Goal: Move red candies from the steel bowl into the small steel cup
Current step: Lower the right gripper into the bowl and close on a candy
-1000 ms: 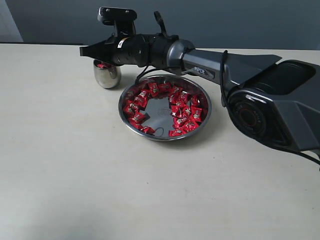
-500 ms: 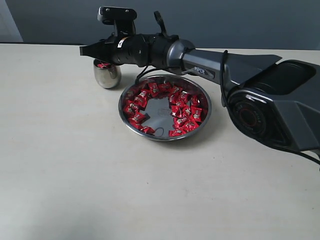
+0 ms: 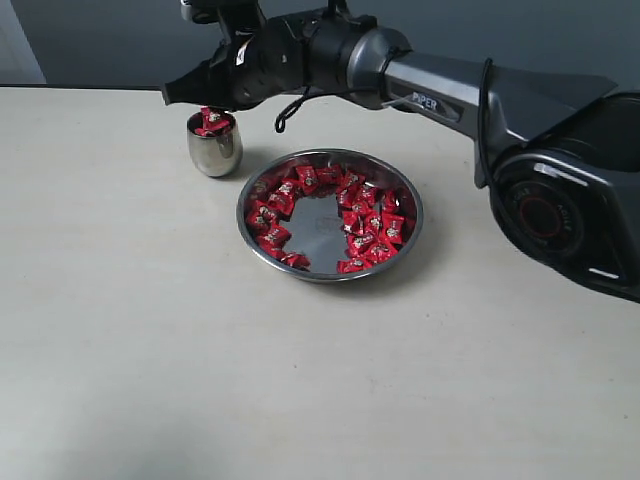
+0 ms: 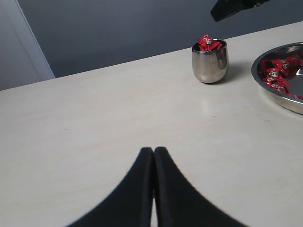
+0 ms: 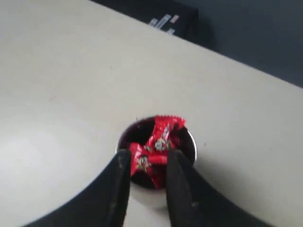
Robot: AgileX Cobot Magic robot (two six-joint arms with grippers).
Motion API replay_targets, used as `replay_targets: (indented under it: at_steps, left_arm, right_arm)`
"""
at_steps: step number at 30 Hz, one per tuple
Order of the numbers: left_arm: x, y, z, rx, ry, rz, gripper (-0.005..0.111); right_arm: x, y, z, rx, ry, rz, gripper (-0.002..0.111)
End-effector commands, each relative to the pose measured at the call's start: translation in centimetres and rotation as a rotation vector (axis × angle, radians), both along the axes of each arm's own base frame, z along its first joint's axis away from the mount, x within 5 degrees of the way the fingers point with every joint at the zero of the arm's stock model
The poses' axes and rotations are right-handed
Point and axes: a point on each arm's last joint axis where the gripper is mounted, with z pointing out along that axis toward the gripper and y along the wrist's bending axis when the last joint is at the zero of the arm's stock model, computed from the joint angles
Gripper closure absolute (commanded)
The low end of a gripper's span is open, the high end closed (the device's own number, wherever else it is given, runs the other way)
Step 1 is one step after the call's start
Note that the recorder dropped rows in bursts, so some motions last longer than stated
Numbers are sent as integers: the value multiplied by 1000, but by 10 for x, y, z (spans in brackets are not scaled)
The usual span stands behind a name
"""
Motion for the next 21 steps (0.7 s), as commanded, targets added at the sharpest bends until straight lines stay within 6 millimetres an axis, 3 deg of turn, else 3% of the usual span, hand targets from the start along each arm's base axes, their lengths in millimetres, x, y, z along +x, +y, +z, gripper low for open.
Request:
replay_targets:
  at_steps: [1,8,15,21]
  left_arm:
    - [0,0,1,-3,-12,0,106]
    - [0,0,1,-3,-12,0,106]
    - [0,0,1,-3,-12,0,106]
    - [0,0,1,-3,-12,0,106]
  right_arm:
    - [-9,-9,6,-145,69,33,81]
    - [-24,-24,-10,-385,251,58,85]
    - [-32,-31,-16,-459,364,54,85]
    - [-35,-33,-29,-508,421,65,65]
